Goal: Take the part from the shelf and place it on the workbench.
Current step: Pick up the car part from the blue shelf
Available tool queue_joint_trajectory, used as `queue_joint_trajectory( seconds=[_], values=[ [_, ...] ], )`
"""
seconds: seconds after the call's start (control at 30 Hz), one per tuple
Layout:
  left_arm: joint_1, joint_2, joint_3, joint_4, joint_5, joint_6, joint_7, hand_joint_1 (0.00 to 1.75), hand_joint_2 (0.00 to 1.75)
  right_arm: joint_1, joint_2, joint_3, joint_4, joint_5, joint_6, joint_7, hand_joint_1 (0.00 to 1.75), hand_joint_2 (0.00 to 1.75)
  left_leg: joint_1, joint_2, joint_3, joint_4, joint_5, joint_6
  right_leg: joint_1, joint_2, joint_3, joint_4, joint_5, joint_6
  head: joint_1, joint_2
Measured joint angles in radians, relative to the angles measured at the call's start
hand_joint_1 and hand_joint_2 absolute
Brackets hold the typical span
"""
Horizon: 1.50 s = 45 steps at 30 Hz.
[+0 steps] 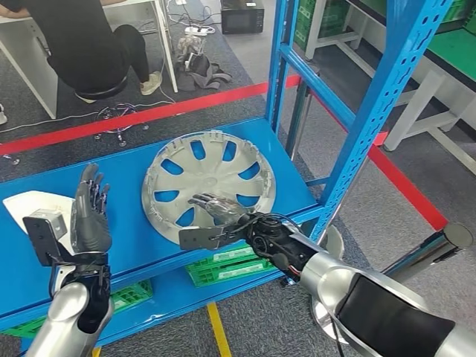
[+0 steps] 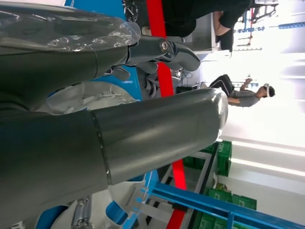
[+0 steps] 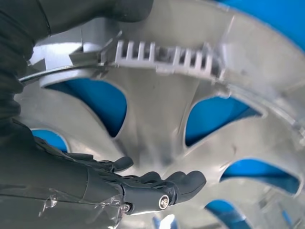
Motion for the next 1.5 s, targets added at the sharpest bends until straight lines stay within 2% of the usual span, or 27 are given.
queue_joint_trajectory(
  seconds=[0.33,0.6,1.07,1.23,1.5],
  values=[
    [0.000,0.007,0.000,-0.005,0.000,-0.004,-0.002,0.00,0.00,-0.002,0.032,-0.009,0.006,-0.051,0.057,-0.028,0.00,1.75,0.000,0.002,0.004,-0.001,-0.002,-0.003,0.000,0.002,0.003,0.000,-0.001,-0.002,0.000,0.000],
    [-0.002,0.009,0.000,-0.005,0.001,-0.024,-0.016,0.00,0.00,-0.003,0.052,-0.012,-0.020,-0.146,0.156,-0.013,0.00,1.75,0.002,0.002,0.008,-0.001,-0.005,-0.007,0.002,0.003,0.006,0.000,-0.004,-0.006,-0.001,0.000],
    [-0.018,0.009,0.000,-0.005,-0.002,-0.044,-0.016,0.00,0.00,-0.004,0.056,-0.009,-0.043,-0.338,0.184,-0.002,0.00,1.75,0.005,0.002,0.009,-0.002,-0.006,-0.009,0.005,0.002,0.007,0.000,-0.005,-0.007,-0.001,0.000],
    [-0.023,0.009,0.000,-0.004,-0.002,-0.045,-0.016,0.00,0.00,-0.002,0.056,0.000,-0.049,-0.297,0.173,0.015,0.00,1.75,0.005,0.002,0.009,-0.002,-0.006,-0.010,0.005,0.002,0.007,0.000,-0.006,-0.008,-0.001,0.000],
    [-0.031,0.009,0.000,-0.004,-0.002,-0.045,-0.016,0.00,0.00,0.009,0.056,0.083,-0.044,-0.083,0.066,0.039,0.00,1.75,0.006,0.002,0.010,-0.002,-0.007,-0.010,0.006,0.003,0.007,0.000,-0.006,-0.009,-0.001,0.000]
  ],
)
